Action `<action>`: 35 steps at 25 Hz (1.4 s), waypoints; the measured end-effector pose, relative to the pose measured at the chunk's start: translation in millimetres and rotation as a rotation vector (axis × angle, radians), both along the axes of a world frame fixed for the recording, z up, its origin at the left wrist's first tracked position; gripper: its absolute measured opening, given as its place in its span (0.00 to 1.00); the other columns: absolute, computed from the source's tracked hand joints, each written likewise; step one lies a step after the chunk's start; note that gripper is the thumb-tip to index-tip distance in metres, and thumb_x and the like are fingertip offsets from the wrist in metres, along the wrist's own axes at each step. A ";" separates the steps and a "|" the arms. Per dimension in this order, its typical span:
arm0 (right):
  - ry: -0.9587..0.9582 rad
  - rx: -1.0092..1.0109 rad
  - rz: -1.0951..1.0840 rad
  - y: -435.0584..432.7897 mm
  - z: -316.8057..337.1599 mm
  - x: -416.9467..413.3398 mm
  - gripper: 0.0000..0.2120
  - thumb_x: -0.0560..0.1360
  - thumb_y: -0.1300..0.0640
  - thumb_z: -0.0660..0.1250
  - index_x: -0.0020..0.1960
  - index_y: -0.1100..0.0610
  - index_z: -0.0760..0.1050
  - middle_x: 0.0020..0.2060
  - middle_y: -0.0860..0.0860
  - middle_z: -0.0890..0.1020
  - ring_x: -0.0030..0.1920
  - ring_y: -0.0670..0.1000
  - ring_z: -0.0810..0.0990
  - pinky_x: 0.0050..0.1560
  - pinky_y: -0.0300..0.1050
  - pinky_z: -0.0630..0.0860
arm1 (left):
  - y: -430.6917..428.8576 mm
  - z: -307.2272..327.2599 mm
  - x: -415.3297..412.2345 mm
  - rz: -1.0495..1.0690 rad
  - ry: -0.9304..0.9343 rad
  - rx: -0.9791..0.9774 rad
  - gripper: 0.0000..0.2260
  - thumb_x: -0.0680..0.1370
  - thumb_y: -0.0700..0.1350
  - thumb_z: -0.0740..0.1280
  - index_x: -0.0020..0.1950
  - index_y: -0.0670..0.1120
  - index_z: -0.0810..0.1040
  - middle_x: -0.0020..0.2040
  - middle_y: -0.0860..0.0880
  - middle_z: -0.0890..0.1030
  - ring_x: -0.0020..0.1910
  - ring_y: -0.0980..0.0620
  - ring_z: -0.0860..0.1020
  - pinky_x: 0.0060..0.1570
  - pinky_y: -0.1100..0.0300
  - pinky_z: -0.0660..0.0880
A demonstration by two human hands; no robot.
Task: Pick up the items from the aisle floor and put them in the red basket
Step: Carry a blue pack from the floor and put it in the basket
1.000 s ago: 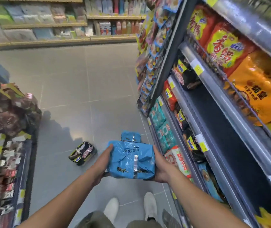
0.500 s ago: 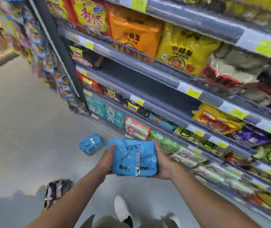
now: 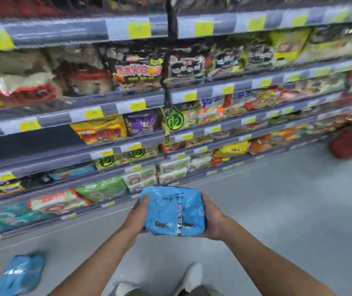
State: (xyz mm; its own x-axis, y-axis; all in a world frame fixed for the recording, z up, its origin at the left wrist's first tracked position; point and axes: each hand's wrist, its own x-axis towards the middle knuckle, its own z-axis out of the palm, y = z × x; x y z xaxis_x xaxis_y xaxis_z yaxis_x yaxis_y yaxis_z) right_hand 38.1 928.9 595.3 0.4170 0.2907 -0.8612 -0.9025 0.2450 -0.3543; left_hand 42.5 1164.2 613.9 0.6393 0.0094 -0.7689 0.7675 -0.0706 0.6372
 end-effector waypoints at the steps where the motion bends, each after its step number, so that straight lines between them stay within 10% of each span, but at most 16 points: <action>1: -0.010 0.016 -0.041 -30.8 -0.4 -7.9 0.39 0.77 0.25 0.53 0.68 0.53 0.81 0.66 0.57 0.82 0.67 0.61 0.81 0.72 0.67 0.70 | -31.4 -0.7 2.7 -0.041 -0.017 0.007 0.18 0.84 0.63 0.54 0.65 0.57 0.77 0.52 0.55 0.87 0.46 0.52 0.87 0.41 0.57 0.80; 9: -0.035 0.028 -0.377 -219.9 -3.9 -65.2 0.44 0.74 0.21 0.51 0.69 0.54 0.80 0.65 0.59 0.83 0.65 0.63 0.82 0.71 0.67 0.72 | -238.3 9.5 17.8 -0.364 -0.085 0.051 0.16 0.84 0.59 0.57 0.65 0.54 0.77 0.52 0.51 0.87 0.42 0.52 0.87 0.29 0.63 0.78; 35: -0.008 -0.098 -1.127 -633.3 -14.2 -28.6 0.38 0.75 0.23 0.55 0.66 0.51 0.81 0.61 0.56 0.85 0.61 0.59 0.84 0.66 0.64 0.77 | -782.8 -22.4 190.6 -1.161 -0.078 -0.045 0.17 0.84 0.59 0.57 0.66 0.52 0.77 0.53 0.49 0.87 0.47 0.49 0.87 0.40 0.54 0.82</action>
State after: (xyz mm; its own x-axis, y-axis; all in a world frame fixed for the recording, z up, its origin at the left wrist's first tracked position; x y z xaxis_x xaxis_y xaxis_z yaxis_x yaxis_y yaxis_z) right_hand 9.5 295.5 581.1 0.4042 -0.3232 -0.8557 -0.1827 0.8881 -0.4217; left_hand 233.1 381.5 591.5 0.2911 -0.6389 -0.7121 0.2149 -0.6817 0.6994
